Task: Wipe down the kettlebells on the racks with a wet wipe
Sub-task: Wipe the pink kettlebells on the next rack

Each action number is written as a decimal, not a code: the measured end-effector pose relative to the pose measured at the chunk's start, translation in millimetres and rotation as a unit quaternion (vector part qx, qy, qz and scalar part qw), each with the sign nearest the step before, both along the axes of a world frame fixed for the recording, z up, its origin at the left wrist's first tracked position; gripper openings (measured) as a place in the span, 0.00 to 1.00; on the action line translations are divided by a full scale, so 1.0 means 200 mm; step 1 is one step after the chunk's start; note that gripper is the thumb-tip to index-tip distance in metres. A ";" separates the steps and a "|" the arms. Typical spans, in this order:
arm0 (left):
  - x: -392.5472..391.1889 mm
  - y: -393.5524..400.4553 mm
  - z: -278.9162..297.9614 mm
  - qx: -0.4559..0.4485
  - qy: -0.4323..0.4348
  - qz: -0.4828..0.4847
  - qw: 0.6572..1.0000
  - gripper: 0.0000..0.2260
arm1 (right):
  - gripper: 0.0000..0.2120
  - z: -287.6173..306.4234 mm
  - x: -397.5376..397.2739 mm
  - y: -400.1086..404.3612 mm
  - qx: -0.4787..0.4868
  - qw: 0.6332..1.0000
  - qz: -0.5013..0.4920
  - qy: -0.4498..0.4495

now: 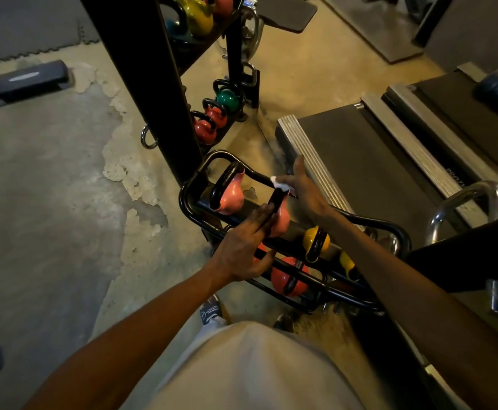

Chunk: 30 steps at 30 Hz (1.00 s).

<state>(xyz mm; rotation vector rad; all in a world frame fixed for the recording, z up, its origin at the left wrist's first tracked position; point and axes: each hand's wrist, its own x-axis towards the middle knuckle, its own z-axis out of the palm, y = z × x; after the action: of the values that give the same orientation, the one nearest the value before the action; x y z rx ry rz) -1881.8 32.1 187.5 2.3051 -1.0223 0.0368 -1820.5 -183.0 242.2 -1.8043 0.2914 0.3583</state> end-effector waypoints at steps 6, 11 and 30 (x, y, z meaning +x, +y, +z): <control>0.00 -0.01 0.00 -0.006 0.008 -0.003 1.000 0.35 | 0.46 0.10 -0.03 0.00 -0.087 0.993 0.059 -0.048; 0.00 0.01 -0.01 0.001 0.017 -0.003 1.000 0.35 | 0.39 0.11 0.00 -0.03 -0.101 0.984 0.130 -0.068; 0.02 0.02 -0.05 0.036 0.025 -0.008 0.999 0.32 | 0.31 0.02 -0.11 -0.04 -0.349 0.806 0.341 -0.336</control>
<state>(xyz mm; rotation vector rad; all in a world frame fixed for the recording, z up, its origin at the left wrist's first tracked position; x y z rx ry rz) -1878.3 35.2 177.9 2.3492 -1.0323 -0.0655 -1842.6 -191.1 245.6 -2.5988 -0.8673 0.0648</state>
